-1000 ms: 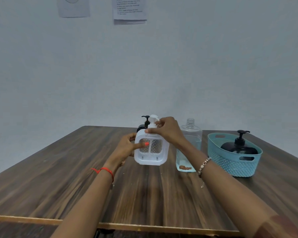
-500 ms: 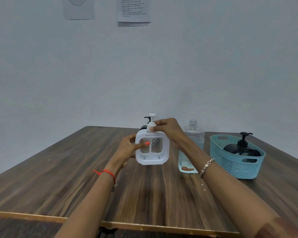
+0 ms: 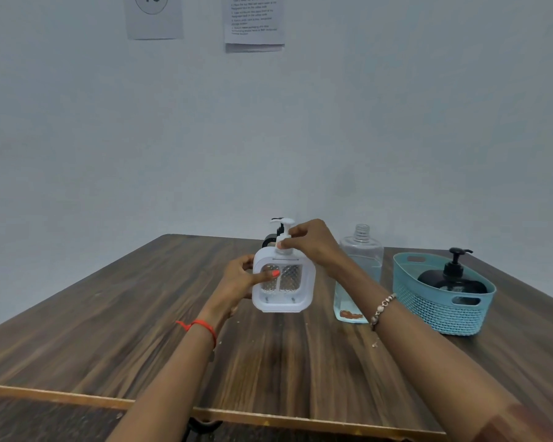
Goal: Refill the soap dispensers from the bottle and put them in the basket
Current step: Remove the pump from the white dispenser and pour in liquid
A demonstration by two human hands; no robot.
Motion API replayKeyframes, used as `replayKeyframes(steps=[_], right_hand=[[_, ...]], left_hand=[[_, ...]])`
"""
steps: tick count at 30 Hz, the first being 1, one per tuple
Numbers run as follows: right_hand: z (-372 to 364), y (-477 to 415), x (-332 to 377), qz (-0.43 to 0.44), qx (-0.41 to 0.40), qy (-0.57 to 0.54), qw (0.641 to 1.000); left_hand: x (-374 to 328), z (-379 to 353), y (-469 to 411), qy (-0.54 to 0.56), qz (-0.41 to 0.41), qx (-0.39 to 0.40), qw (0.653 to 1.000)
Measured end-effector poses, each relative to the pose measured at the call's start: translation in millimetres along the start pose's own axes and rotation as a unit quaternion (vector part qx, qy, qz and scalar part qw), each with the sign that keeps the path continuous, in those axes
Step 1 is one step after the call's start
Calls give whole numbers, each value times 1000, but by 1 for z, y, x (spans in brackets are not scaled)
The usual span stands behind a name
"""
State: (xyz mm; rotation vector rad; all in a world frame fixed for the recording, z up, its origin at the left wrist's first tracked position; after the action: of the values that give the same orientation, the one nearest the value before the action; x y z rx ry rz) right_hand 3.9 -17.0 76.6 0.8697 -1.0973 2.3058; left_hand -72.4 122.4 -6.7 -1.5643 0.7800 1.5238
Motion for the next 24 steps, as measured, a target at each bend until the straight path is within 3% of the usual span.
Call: replayKeyframes(steps=[8, 14, 20, 24], right_hand=[[17, -5, 4, 35, -88, -111, 989], [26, -3, 5, 93, -139, -57, 984], [33, 13, -1, 167, -223, -66, 958], [26, 35, -29, 235, -175, 1, 956]], left_hand=[[1, 2, 2, 23, 10, 0, 1000], [9, 6, -2, 17, 25, -18, 999], [18, 14, -4, 52, 42, -86, 994], [23, 18, -2, 84, 47, -131, 987]])
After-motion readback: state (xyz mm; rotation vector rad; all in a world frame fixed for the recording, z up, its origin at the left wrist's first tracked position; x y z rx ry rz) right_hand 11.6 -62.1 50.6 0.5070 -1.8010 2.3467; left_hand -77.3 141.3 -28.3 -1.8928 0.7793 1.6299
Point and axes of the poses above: each hand's wrist, its own y-axis away from the middle knuckle, its own z-axis out of the back of the hand, x = y × z, the point moved 2 cm from there along -y, towards the middle knuckle, and after that the axes turned 8 degrees about z, right-handed, at the moved point
